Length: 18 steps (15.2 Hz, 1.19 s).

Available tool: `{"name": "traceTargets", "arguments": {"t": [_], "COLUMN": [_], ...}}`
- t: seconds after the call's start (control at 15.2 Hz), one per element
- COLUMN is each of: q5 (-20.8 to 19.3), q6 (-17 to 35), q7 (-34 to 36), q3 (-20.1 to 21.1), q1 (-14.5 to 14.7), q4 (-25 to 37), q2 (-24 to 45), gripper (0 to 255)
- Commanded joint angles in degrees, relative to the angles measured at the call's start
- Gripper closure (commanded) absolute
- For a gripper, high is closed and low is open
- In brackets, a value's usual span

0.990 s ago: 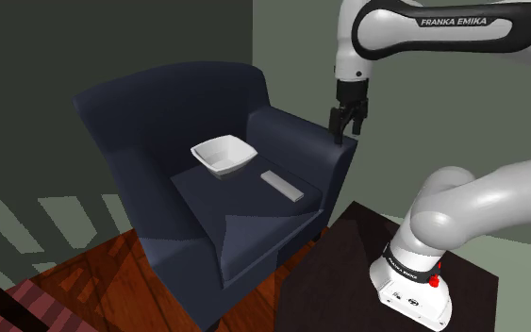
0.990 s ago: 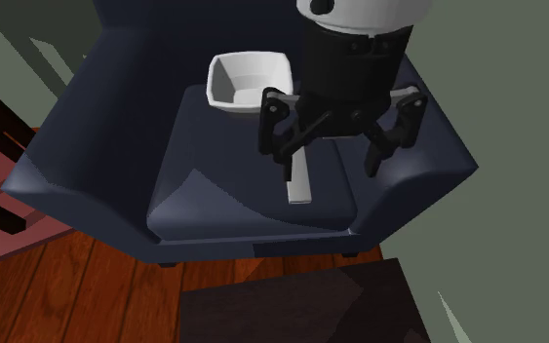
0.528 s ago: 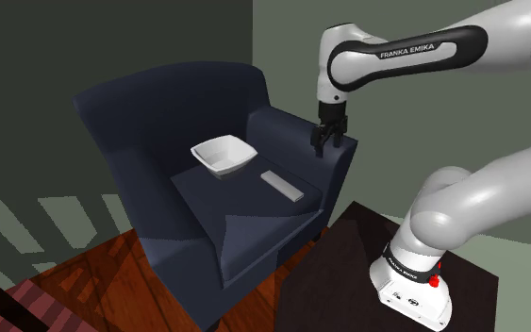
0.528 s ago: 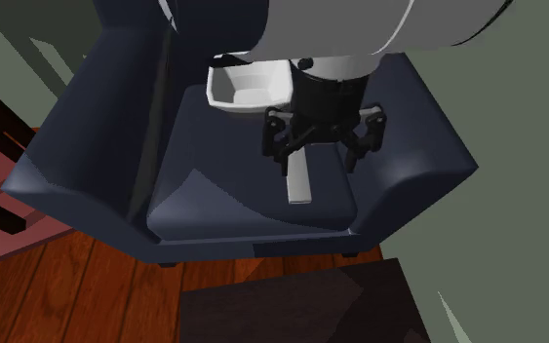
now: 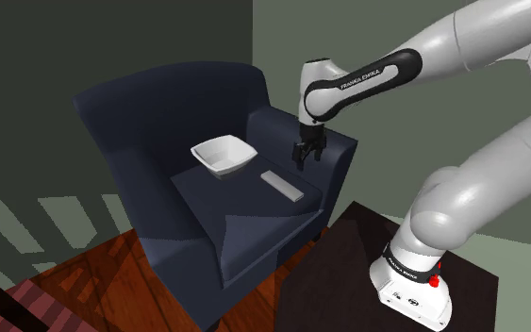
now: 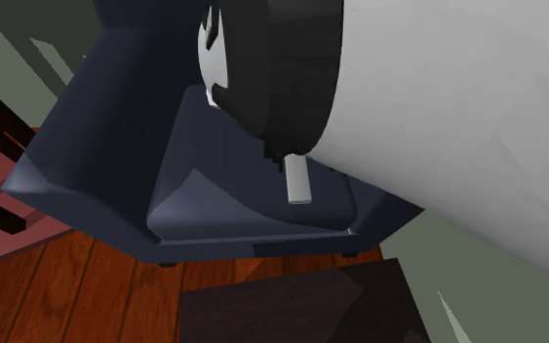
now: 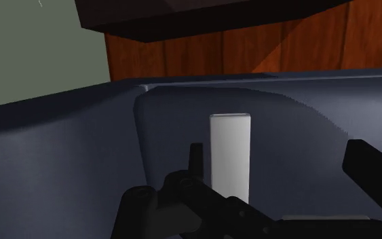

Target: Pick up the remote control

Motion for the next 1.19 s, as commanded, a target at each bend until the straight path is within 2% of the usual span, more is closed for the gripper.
{"name": "traceTargets", "arguments": {"t": [0.0, 0.4, 0.73, 1.12], "q5": [0.2, 1.7, 3.9, 5.1], "q6": [4.4, 15.8, 23.3, 27.8], "q7": [-0.5, -1.9, -3.6, -4.4], "q3": [-0.4, -1.1, -1.1, -0.6], "q1": [0.1, 0.4, 0.3, -0.1], "q4": [1.0, 5.1, 10.9, 11.7], "q2": [4.6, 18.3, 30.0, 35.1], "gripper": [0, 0, 0, 0]}}
